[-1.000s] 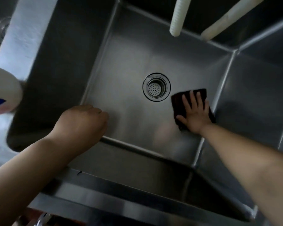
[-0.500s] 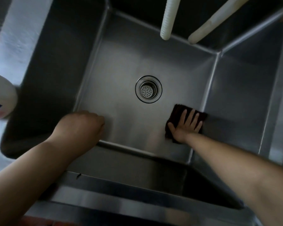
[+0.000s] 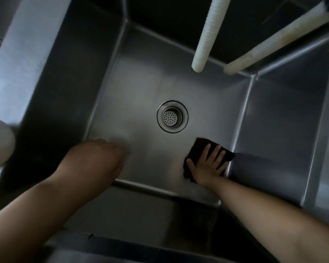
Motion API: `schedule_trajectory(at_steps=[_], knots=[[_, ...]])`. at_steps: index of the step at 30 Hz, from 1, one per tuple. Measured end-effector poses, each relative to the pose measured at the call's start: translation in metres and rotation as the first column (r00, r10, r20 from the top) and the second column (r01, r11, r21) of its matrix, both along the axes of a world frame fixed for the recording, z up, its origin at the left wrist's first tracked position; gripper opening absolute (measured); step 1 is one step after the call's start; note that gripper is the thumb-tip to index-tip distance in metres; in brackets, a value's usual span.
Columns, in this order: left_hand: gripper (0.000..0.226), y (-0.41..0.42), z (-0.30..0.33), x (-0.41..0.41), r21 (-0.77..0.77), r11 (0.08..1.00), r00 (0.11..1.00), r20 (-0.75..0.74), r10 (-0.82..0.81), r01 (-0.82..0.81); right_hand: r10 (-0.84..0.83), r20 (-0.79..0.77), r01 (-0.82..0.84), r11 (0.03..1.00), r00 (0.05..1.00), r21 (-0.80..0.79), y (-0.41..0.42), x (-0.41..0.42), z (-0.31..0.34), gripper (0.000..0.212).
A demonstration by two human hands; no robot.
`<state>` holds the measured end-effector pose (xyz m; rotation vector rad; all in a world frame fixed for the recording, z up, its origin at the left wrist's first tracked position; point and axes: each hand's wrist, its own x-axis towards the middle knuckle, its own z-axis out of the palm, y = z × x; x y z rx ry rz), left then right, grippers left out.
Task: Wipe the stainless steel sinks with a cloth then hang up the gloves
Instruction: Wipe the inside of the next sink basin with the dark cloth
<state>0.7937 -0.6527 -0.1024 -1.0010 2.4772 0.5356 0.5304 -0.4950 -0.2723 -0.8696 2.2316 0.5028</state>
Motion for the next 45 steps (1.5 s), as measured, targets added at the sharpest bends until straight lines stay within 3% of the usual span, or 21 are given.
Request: schedule_trajectory(at_steps=[4,8,14,20,26,28,31,34,36,40,45], knots=[[0.037,-0.016,-0.014,-0.008,-0.082,0.996,0.999,-0.035,-0.042,0.039,0.038,-0.120,-0.053,0.991,0.992,-0.123,-0.063,-0.031,-0.006,0.089],[0.013,-0.019,-0.034,-0.006,-0.078,0.996,0.999,-0.038,-0.036,0.033,0.096,-0.179,-0.137,0.962,0.979,-0.236,-0.129,-0.056,-0.012,0.081],[0.028,-0.016,-0.056,0.000,-0.117,0.993,0.997,-0.069,-0.036,0.028,0.119,-0.236,-0.204,0.903,0.964,-0.377,-0.191,-0.049,-0.023,0.074],[0.012,-0.013,-0.059,-0.001,-0.116,0.992,0.997,-0.058,-0.046,0.039,0.344,-0.223,-0.407,0.820,0.912,-0.402,-0.227,-0.010,-0.025,0.068],[0.009,-0.012,-0.062,0.000,-0.121,0.991,0.997,-0.046,-0.066,0.060,0.704,-0.194,-0.700,0.555,0.683,-0.451,-0.193,0.056,-0.026,0.071],[0.021,-0.011,-0.063,-0.001,-0.083,0.995,0.998,-0.013,-0.056,0.055,0.795,-0.178,-0.761,0.449,0.579,-0.468,-0.163,0.067,-0.025,0.071],[0.027,-0.011,-0.062,-0.002,-0.039,0.998,0.999,0.035,-0.041,0.043,0.868,-0.162,-0.799,0.340,0.470,-0.496,-0.114,0.056,-0.019,0.069],[0.027,-0.009,-0.061,-0.002,-0.034,0.999,0.999,0.023,-0.033,0.034,0.893,-0.180,-0.834,0.291,0.413,-0.469,-0.067,0.024,-0.014,0.072],[0.027,-0.009,-0.062,-0.001,-0.039,0.999,0.999,0.012,-0.034,0.034,0.875,-0.202,-0.845,0.327,0.440,-0.424,-0.046,0.000,-0.010,0.080],[0.035,-0.011,-0.060,-0.004,-0.045,0.997,0.998,-0.026,-0.062,0.061,0.762,-0.224,-0.777,0.512,0.608,-0.367,-0.047,-0.036,-0.008,0.091],[0.032,-0.013,-0.060,-0.004,-0.028,1.000,0.997,-0.074,-0.011,0.009,0.487,-0.250,-0.547,0.761,0.837,-0.350,-0.105,-0.053,-0.017,0.083]])
